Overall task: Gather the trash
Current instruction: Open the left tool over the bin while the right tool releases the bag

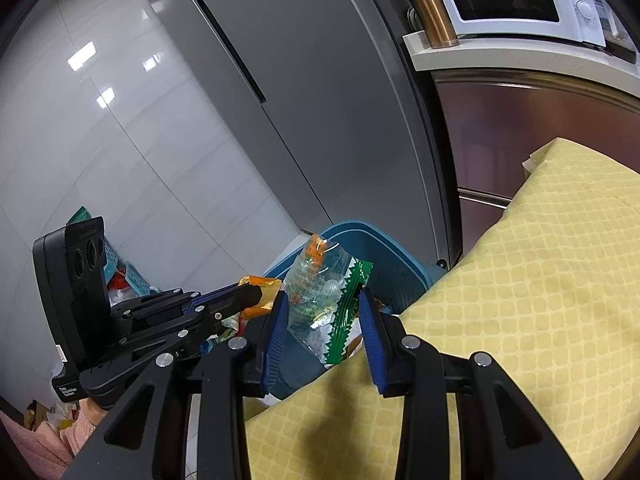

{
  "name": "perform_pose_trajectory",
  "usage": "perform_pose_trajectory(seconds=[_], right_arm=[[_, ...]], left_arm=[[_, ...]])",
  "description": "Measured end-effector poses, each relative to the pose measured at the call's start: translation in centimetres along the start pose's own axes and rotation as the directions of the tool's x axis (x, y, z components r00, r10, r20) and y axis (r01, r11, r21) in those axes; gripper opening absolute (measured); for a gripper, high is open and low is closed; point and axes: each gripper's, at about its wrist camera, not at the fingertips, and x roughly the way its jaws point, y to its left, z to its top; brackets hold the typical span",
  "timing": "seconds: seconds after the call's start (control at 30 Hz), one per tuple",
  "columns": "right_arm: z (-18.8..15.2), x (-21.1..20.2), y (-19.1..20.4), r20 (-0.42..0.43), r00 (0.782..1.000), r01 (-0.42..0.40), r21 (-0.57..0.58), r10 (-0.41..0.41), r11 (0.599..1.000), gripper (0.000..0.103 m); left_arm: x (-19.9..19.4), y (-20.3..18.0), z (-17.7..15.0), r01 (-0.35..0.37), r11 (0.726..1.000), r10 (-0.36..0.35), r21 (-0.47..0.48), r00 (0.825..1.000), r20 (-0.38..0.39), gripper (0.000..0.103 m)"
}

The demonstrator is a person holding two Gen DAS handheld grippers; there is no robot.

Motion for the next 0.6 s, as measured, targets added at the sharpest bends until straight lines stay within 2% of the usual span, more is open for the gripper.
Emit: perform_pose_trajectory(seconds=[0.6], right_arm=[[0.2, 2.1, -0.1, -0.053, 0.998, 0.023, -0.011, -0.024, 1.000, 0.034]], left_arm=[[1.9, 0.6, -0.6, -0.017, 0.999, 0.016, -0.032, 0.999, -0.038, 0.004]])
